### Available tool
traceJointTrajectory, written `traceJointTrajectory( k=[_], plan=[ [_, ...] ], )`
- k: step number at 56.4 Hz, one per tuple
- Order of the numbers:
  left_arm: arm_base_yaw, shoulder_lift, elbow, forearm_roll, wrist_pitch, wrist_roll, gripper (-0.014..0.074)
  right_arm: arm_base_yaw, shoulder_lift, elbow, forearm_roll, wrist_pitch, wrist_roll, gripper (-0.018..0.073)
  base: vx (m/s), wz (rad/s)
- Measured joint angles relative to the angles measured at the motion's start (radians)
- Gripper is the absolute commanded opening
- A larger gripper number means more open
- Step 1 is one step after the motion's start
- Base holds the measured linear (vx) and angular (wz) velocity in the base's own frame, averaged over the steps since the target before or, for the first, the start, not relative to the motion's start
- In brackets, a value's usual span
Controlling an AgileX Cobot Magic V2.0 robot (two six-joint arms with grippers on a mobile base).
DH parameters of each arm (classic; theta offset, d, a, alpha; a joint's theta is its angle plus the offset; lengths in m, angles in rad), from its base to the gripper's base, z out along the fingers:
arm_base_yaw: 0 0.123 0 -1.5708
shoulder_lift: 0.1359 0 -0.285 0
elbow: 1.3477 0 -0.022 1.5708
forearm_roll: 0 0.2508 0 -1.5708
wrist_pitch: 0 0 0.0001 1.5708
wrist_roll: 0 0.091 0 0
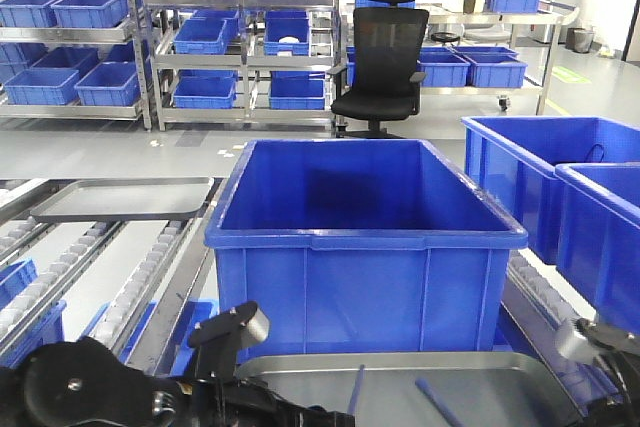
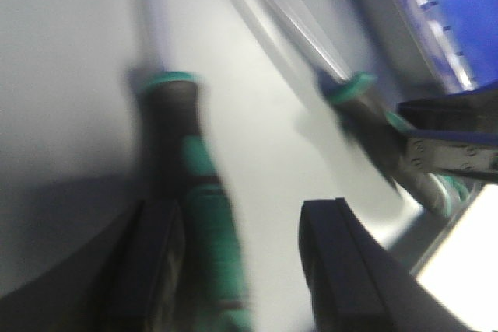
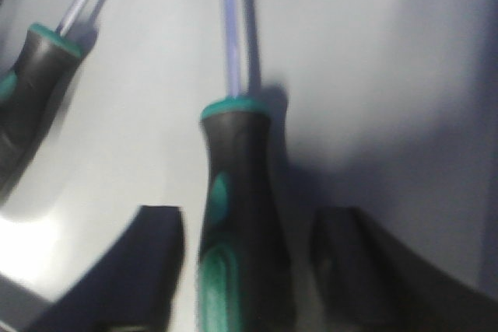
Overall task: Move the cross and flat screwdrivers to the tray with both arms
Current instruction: 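Open both grippers to release the screwdrivers onto the tray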
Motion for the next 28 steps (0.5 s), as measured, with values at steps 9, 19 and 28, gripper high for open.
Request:
traceJointTrajectory(
  k=[9, 19, 28],
  plan=[
    [0.000, -0.068, 0.000, 0.003, -0.001, 0.085, 0.0439, 0.000, -0.072, -0.014, -0.058, 0.014, -0.018, 0.0454, 0.00, 0.00],
    [0.000, -0.193, 0.000, 0.018, 0.001, 0.188, 0.0234, 0.000, -0.214, -0.073, -0.137, 0.044, -0.012, 0.0248, 0.00, 0.00],
    [0.000, -0.322, 0.000, 0.149, 0.046, 0.219, -0.0008, 0.000, -0.386, -0.089, -0.180, 0.074, -0.011, -0.0014, 0.00, 0.00]
  ],
)
